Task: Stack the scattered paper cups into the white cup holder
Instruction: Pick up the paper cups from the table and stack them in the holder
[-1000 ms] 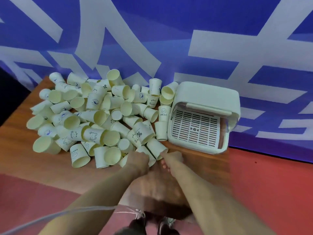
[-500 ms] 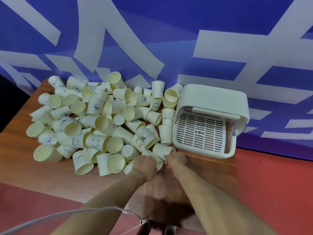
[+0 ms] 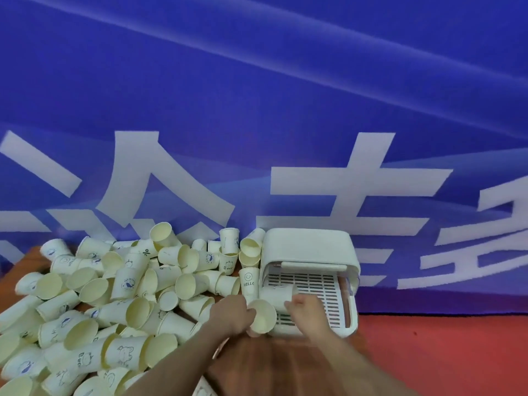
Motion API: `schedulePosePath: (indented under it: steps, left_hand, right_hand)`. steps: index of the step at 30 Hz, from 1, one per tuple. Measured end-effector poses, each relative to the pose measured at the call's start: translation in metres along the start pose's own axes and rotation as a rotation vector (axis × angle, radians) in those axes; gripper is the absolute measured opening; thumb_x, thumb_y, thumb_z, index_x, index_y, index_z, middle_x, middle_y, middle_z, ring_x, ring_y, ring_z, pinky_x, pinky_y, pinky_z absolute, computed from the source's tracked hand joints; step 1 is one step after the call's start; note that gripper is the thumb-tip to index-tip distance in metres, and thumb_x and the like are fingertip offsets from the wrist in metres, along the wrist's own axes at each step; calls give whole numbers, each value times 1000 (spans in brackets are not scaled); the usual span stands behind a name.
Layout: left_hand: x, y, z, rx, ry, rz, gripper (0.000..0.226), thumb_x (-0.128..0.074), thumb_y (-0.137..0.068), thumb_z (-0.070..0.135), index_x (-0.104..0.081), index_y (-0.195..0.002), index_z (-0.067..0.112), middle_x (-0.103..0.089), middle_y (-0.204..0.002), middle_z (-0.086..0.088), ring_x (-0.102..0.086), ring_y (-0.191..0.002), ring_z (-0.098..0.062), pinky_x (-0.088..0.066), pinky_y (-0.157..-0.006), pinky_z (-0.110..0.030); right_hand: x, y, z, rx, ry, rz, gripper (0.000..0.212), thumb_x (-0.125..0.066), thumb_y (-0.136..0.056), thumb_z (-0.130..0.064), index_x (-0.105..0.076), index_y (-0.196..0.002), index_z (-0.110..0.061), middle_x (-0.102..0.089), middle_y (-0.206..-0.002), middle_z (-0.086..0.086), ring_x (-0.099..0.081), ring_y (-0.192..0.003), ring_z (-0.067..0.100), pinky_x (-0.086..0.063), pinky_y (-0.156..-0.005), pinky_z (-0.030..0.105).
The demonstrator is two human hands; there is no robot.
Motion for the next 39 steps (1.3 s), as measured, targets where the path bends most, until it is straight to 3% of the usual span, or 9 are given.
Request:
schedulePosePath:
  steps: [4, 9, 12, 19, 24, 28, 33, 36, 39]
  left_hand:
    - [5, -17, 10, 26, 122, 24, 28, -43, -92, 40, -46, -81, 15, -48, -76, 1, -48, -74, -18, -32, -60, -30]
    - [-3, -34, 20, 47, 308, 40, 37, -47, -91, 32, -37, -59, 17, -41, -58, 3, -39, -55, -13, -29, -53, -28]
    - [-13, -41, 25, 63, 424, 29, 38, -49, -90, 30, -38, -56, 16, -42, -55, 1, -41, -51, -15, -35, -56, -28]
    - [-35, -54, 35, 72, 326, -26, 26, -42, -93, 33, -56, -85, 13, -61, -88, -5, -61, -87, -24, -45, -72, -31]
    - [-46, -62, 34, 92, 219, -23, 35, -37, -98, 36, -60, -107, 12, -65, -109, -7, -62, -100, -24, -47, -81, -32]
    - [-61, -71, 33, 78, 142, -50, 37, -36, -100, 39, -61, -111, 13, -65, -113, -6, -62, -103, -22, -49, -85, -33]
    - [-74, -80, 24, 81, 65, -65, 39, -37, -101, 42, -60, -114, 14, -64, -118, -4, -61, -109, -23, -46, -88, -34]
    - [-75, -83, 22, 66, 52, -62, 41, -37, -100, 47, -61, -111, 15, -65, -114, -4, -62, -106, -22, -47, -85, -33]
    - [-73, -83, 17, 60, 67, -44, 46, -37, -99, 53, -64, -103, 16, -67, -107, -3, -64, -101, -22, -48, -82, -32]
  right_hand:
    - [33, -1, 8, 30, -11, 85, 44, -63, -81, -21, -31, -51, -18, -31, -46, -4, -32, -48, 15, -26, -54, 30]
    - [58, 6, 16, -5, 130, 154, 37, -57, -83, -24, -35, -55, -16, -38, -47, -3, -39, -49, 14, -31, -51, 30]
    - [71, 16, 16, 35, 281, 176, 33, -52, -86, -30, -38, -61, -14, -43, -53, 0, -43, -54, 16, -35, -52, 31]
    - [85, 27, 3, 222, 542, 230, 30, -45, -95, -36, -48, -72, -17, -54, -64, -2, -45, -63, 20, -39, -61, 34]
    - [67, 32, -11, 418, 603, 149, 24, -43, -97, -30, -46, -74, -22, -67, -83, 2, -61, -78, 27, -33, -62, 33]
    - [50, 25, -12, 457, 691, 92, 27, -38, -98, -30, -61, -90, -19, -68, -93, 2, -63, -87, 27, -43, -71, 36]
    - [31, 15, -12, 483, 771, 3, 29, -36, -98, -29, -60, -90, -15, -67, -91, 7, -62, -81, 35, -41, -66, 38]
    - [24, 11, -18, 519, 873, -14, 15, -57, -84, -27, -59, -70, -20, -62, -65, -1, -61, -55, 27, -31, -48, 31]
    - [15, 5, -18, 508, 967, -36, 20, -71, -64, -30, -54, -56, -24, -53, -48, -5, -51, -37, 18, -19, -41, 25]
Point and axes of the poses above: each hand's wrist, its own y-axis away from the middle knuckle, its own x-axis out of the back of the hand, z = x × y, the point moved 7 cm from there along -y, towards the middle knuckle
